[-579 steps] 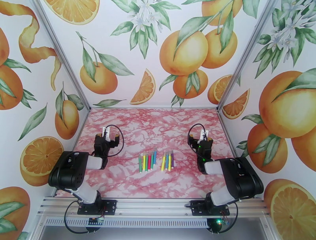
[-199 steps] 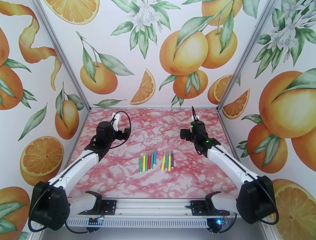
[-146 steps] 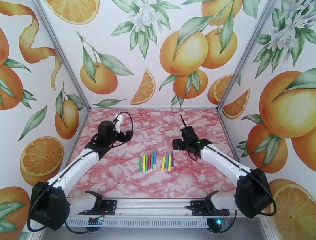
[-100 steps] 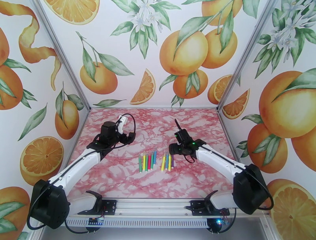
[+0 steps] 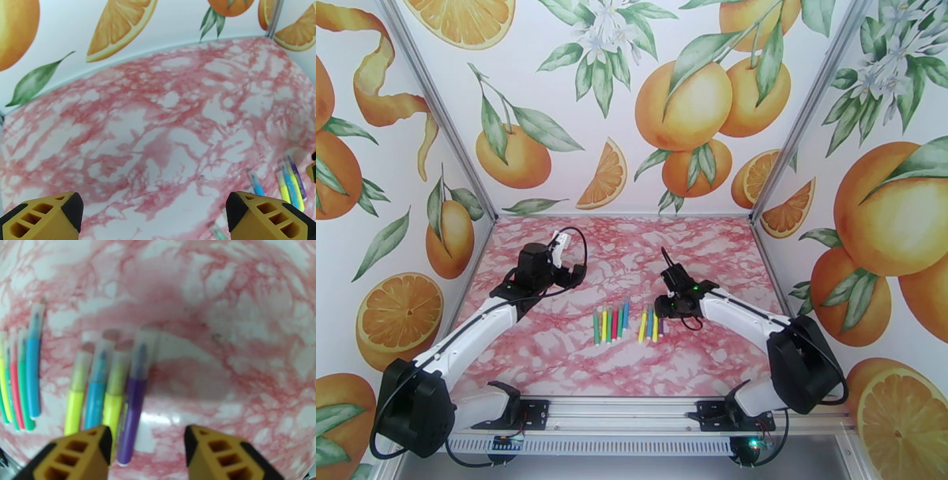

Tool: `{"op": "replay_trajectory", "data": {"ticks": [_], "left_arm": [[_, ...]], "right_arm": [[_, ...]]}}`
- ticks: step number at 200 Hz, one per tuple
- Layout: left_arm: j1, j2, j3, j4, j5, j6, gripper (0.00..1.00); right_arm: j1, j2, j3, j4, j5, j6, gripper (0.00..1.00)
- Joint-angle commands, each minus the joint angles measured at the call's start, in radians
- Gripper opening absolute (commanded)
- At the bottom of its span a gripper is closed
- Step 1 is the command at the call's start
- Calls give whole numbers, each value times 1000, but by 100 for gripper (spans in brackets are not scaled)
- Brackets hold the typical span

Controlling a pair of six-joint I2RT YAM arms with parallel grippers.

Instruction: Open the pen caps

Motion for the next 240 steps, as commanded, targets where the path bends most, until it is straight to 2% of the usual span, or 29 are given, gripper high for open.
{"op": "replay_trajectory", "data": {"ticks": [1, 138, 240], "left_arm": [[-4, -28, 2, 14, -20, -5, 100], [-3, -50, -17, 17, -46, -2, 100], [-4, -38, -15, 27, -46, -18, 100]], "right_arm": [[8, 27, -8, 15, -31, 14, 51], [34, 95, -25, 31, -32, 43, 44], [44, 153, 0, -15, 65, 39, 35]]}}
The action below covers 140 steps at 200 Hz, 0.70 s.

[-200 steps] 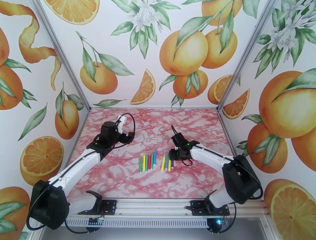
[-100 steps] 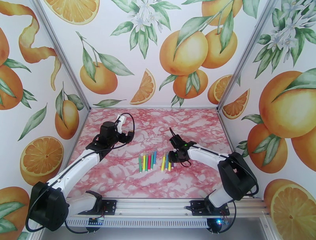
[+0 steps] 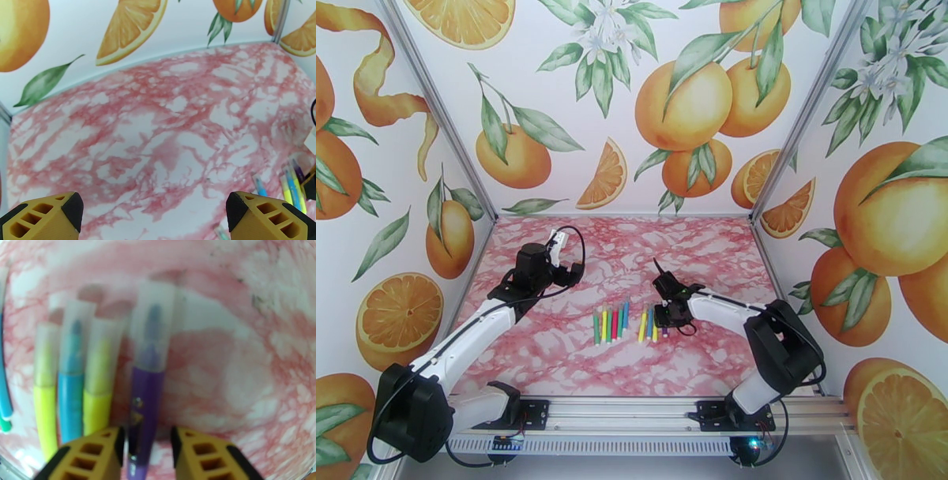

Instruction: Open the pen caps

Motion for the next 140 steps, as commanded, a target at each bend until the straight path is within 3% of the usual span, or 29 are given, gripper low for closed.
{"op": "replay_trajectory", "data": {"ticks": [1, 67, 140], "left_arm": [[-4, -16, -13, 26, -9, -17, 100], [-4, 14, -11, 54, 2, -68, 100], [-6, 62, 33, 46, 92, -121, 98]], "right_arm": [[10, 39, 16, -20, 59, 5, 35], [14, 74, 33, -37, 101, 12, 23], [13, -26, 8, 17, 75, -25, 15]]}}
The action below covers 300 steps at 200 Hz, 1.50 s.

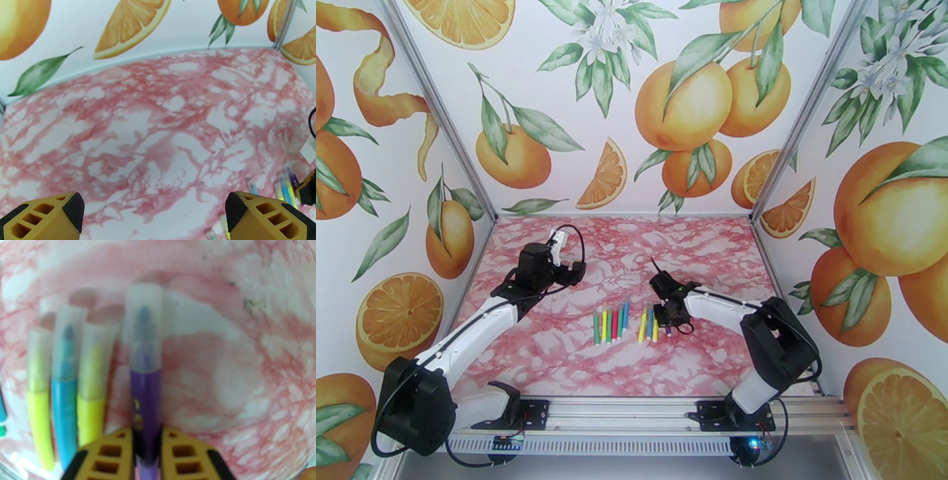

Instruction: Open the pen caps

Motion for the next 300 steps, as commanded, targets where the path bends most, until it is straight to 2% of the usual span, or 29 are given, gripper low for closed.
{"op": "replay_trajectory", "data": {"ticks": [1, 38, 92, 141, 184, 220, 300], "left_arm": [[-6, 24, 36, 23, 64, -36, 98], [-6, 61, 82, 13, 163, -83, 97], [-23, 143, 191, -18, 373, -157, 93], [-59, 205, 279, -26, 486, -201, 92], [-73, 245, 332, -10, 562, -254, 90], [-98, 287, 366, 4, 619, -278, 83], [-146, 378, 449, 5, 672, -299, 71]], "right_arm": [[-1, -46, -21, 48, 23, -24, 15], [0, -149, -30, 112, -46, -90, 15], [-2, -251, -42, 287, -163, -139, 15], [0, -301, -45, 459, -273, -156, 15], [0, -301, -24, 534, -331, -171, 15], [5, -291, -9, 577, -357, -174, 15], [32, -275, 7, 635, -385, -184, 16]]}}
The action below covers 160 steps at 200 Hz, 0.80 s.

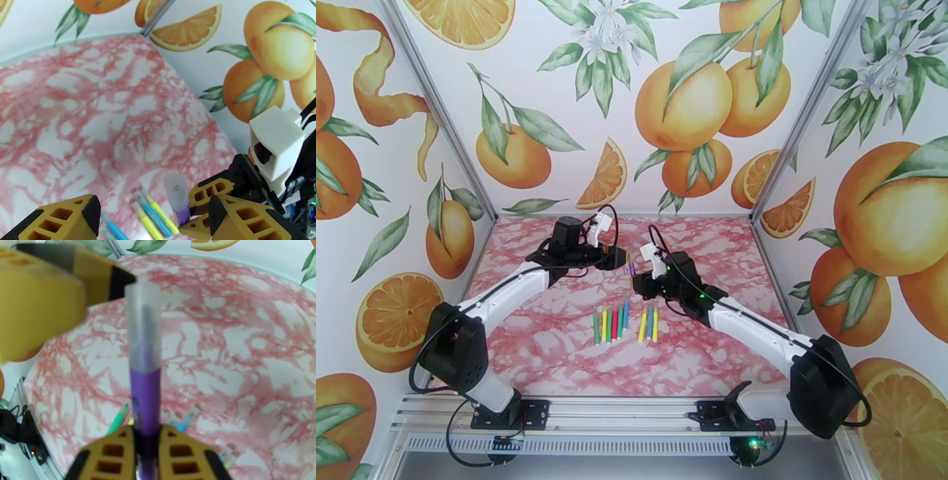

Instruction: Open the pen caps

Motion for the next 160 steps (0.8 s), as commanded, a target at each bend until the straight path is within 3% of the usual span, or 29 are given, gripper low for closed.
{"op": "replay_trajectory", "data": {"ticks": [1, 60, 102, 160], "left_arm": [[-15, 22, 57, 20, 40, -8, 71], [-24, 66, 93, 11, 89, -16, 47], [-25, 71, 97, 5, 92, -16, 41], [-25, 78, 105, -1, 106, -24, 21]], "right_arm": [[15, 13, 39, 64, -27, -12, 16], [32, 24, 44, 72, -26, -21, 16], [34, 30, 42, 72, -17, -23, 16], [34, 32, 37, 76, -3, -22, 16]]}}
